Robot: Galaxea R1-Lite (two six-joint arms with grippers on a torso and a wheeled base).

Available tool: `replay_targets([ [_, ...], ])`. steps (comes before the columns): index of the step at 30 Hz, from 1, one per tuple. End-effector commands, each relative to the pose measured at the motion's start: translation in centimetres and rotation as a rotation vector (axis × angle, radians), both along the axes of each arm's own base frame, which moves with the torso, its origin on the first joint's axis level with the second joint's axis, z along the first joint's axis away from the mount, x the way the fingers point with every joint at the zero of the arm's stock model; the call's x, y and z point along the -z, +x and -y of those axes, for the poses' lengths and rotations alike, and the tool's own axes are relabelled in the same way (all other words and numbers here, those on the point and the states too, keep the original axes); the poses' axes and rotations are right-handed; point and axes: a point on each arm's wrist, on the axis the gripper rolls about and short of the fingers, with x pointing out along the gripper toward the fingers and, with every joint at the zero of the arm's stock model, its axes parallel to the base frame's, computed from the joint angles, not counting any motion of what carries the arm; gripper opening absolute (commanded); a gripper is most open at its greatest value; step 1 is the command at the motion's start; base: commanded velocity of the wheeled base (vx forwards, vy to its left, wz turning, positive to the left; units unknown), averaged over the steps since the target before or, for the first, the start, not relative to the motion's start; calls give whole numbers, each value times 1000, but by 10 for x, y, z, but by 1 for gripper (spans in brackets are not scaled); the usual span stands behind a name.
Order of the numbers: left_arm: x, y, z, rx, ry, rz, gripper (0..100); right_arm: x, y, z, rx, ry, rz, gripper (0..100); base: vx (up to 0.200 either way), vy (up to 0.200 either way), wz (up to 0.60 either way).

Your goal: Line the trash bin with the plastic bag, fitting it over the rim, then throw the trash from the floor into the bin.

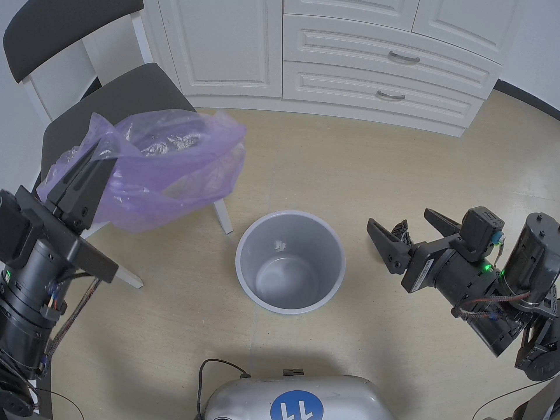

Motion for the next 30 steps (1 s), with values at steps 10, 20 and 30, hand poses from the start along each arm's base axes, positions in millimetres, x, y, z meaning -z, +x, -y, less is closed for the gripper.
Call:
replay_targets([
  [10, 2, -11, 7, 95, -12, -13, 0, 26, -1, -21, -60, -21, -97, 100, 0, 0, 0],
  [20, -2, -16, 6, 123, -38, -1, 0, 60, -15, -47, -160, -60, -211, 100, 0, 0, 0],
  [30, -1, -11, 10, 113, -41, -21, 0, 70, -39, -45, -256, -107, -247, 100, 0, 0, 0],
])
